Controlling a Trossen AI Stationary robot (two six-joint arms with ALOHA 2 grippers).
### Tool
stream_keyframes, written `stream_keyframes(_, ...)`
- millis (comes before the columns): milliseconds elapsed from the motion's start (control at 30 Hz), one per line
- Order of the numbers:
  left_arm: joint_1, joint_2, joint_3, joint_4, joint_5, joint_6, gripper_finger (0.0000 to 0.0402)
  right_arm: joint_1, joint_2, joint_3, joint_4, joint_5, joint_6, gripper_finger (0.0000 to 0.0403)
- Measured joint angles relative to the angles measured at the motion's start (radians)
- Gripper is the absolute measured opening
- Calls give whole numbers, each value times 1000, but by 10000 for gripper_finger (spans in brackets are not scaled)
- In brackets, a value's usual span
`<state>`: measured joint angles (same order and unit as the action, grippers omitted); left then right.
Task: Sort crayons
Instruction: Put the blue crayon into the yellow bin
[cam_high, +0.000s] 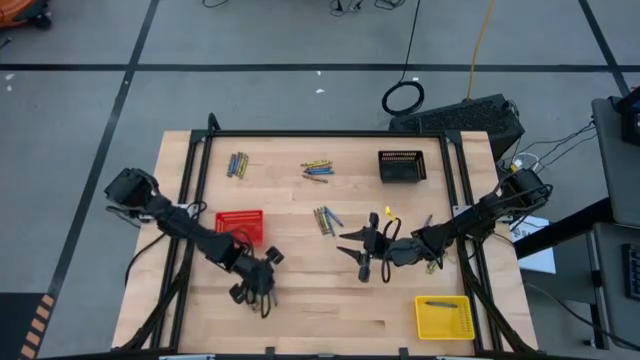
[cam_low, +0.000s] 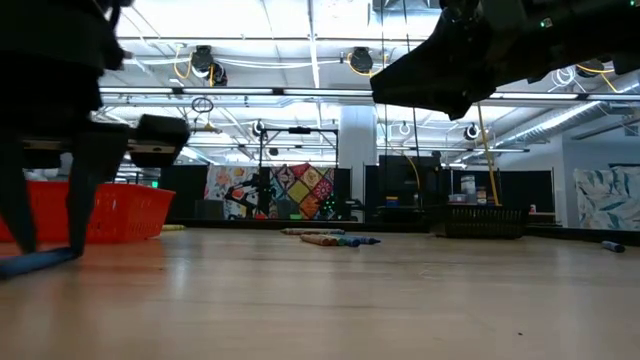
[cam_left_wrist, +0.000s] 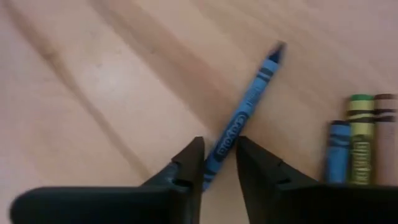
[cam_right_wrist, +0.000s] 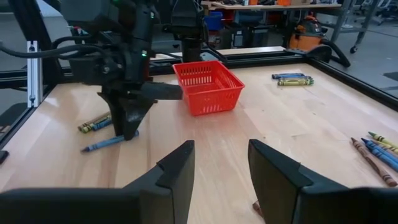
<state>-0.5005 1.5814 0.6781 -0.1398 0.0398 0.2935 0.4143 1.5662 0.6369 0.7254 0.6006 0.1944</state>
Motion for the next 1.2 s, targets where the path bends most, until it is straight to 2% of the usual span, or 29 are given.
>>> stream_keyframes(100,26,1,0,-1,-4,-36,40,0,0,0,0,0,-9,137)
stream_keyframes(200,45,1,0,1,-11,-133,12,14,-4,0,-2,1,-23,137)
stream_keyframes(433,29,-27,-1,-3,-135,-383,0,61,-8,2,10,37,-64,137)
stream_keyframes(667,-9,-242,-1,-21,-198,-568,1,79,-8,6,24,60,-88,137)
stream_keyframes(900,-23,-513,0,-201,-283,-679,1,79,-8,6,28,61,-104,137)
stream_keyframes(1033,-33,-470,0,-199,-267,-633,0,74,-8,6,34,61,-110,137)
stream_keyframes(1200,-81,-257,0,-13,-110,-577,1,72,-8,6,34,57,-93,137)
